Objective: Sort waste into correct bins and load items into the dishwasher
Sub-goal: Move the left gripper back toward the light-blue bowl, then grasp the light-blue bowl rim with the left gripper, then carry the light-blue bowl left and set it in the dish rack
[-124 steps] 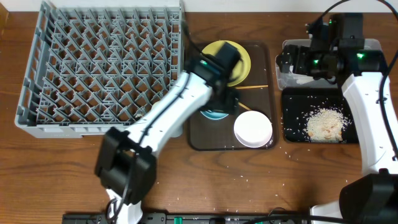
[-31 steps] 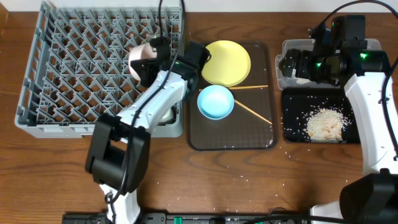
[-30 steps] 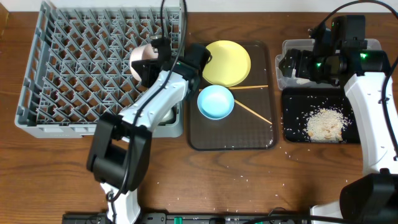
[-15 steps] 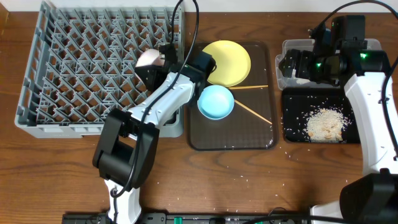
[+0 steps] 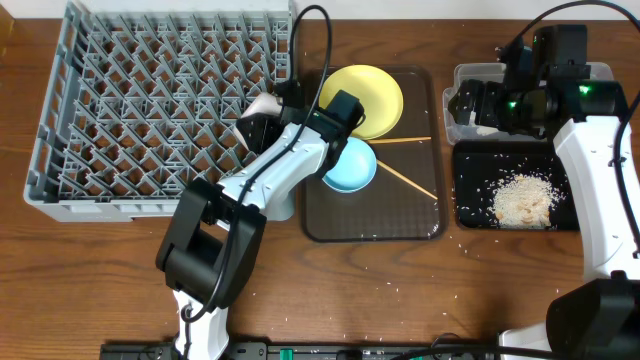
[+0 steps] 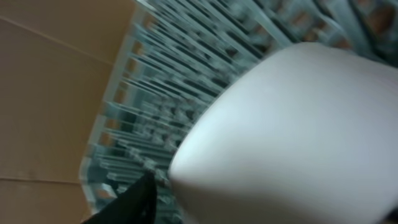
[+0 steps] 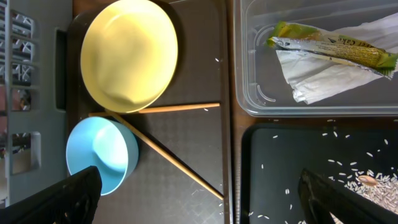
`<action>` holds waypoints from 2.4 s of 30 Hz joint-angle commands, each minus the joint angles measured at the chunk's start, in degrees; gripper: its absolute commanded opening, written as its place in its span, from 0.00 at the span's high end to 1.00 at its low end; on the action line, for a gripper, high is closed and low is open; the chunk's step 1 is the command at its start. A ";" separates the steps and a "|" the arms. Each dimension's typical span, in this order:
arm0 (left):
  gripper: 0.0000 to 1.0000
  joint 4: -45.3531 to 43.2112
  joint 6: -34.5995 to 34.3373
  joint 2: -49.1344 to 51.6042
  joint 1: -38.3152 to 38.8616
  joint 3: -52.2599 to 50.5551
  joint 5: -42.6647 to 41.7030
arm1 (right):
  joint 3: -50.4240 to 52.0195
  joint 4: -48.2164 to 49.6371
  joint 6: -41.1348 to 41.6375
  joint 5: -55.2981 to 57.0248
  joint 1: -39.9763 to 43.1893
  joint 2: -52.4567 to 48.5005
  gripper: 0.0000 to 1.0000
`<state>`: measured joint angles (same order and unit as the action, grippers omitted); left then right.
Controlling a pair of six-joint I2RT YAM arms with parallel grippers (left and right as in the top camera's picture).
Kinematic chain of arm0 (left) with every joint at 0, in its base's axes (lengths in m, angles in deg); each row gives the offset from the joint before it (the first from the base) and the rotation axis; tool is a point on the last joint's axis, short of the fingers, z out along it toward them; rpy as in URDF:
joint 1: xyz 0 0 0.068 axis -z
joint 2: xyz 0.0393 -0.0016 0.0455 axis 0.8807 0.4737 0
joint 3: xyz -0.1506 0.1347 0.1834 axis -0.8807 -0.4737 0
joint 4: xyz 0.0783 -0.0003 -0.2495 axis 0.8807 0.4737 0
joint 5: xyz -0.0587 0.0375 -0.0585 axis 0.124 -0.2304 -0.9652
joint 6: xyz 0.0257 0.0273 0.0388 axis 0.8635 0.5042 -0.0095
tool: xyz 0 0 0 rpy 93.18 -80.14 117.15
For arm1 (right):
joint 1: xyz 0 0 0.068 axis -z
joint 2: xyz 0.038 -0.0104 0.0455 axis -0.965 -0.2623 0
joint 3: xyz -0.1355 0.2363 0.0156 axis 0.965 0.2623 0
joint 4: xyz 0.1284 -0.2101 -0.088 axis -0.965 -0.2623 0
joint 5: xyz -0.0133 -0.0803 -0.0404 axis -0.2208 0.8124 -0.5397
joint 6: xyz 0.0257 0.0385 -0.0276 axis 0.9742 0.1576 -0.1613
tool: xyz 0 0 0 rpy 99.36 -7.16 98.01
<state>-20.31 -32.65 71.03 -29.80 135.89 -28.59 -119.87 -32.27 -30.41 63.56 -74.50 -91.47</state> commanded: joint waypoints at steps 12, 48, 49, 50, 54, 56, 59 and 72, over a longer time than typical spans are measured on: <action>0.22 1.07 11.45 -9.20 -2.91 11.13 -41.51 | -0.13 -0.46 -0.46 0.17 0.37 1.20 0.01; 0.58 -19.65 -27.02 -0.87 4.55 -10.93 -48.30 | -0.11 -2.25 -0.90 0.17 0.37 1.20 0.01; 0.61 -20.11 -26.99 -0.37 4.55 -10.93 -47.89 | -0.11 -2.25 -0.90 0.17 0.37 1.20 0.01; 0.64 -20.31 -27.04 0.92 4.55 -10.95 -47.47 | -0.11 -2.25 -0.90 0.17 0.37 1.20 0.01; 0.81 -21.11 -27.02 2.32 4.52 -10.95 -48.24 | -0.11 -2.38 -1.46 0.17 0.37 1.20 0.01; 0.92 -21.05 -26.93 2.05 4.55 -10.91 -48.33 | -0.11 -2.36 -1.49 0.15 0.37 1.20 0.01; 0.92 -21.11 -23.78 0.39 4.55 -10.91 -50.14 | -0.11 -2.19 -1.51 0.15 0.37 1.20 0.01; 0.93 -19.65 5.90 -19.96 4.74 -10.91 -36.79 | -0.11 -2.12 -1.49 0.15 0.37 1.20 0.01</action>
<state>-39.98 -37.98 56.76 -25.06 124.94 -75.89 -119.87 -34.44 -30.97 63.56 -74.50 -91.47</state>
